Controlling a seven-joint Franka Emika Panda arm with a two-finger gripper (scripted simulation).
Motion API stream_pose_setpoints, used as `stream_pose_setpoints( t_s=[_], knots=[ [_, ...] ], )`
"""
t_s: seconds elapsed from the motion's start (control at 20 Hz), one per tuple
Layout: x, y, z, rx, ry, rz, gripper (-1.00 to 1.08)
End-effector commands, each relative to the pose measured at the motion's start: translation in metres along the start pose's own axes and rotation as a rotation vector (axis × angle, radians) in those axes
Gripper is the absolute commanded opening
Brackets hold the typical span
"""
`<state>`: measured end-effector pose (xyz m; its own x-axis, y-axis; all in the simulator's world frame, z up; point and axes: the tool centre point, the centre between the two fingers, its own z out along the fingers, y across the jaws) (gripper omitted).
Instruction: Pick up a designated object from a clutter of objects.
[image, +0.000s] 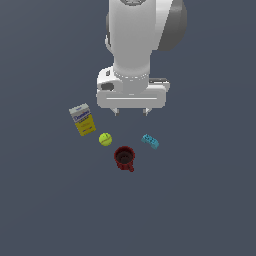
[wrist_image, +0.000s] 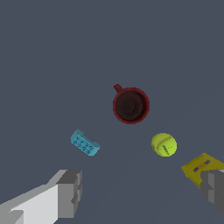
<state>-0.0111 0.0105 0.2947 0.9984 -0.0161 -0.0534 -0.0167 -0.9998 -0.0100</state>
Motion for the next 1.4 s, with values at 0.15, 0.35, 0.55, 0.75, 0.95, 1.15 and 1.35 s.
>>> stream_pose_setpoints(
  t_s=[0.15, 0.35, 0.55, 0.75, 0.95, 1.15, 1.35],
  knots=[
    [0.001, 0.000, -0.001, -0.003, 0.004, -0.004, 1.00],
    [0.007, 0.000, -0.002, -0.013, 0.019, -0.021, 1.00],
    [0.008, 0.000, -0.002, -0.015, 0.022, -0.027, 1.00],
    [0.008, 0.000, -0.003, -0.014, 0.022, -0.024, 1.00],
    [0.008, -0.002, 0.004, -0.017, 0.023, -0.048, 1.00],
    [0.009, -0.008, 0.019, -0.023, 0.024, -0.098, 1.00],
    [0.009, -0.017, 0.041, -0.031, 0.025, -0.175, 1.00]
  ],
)
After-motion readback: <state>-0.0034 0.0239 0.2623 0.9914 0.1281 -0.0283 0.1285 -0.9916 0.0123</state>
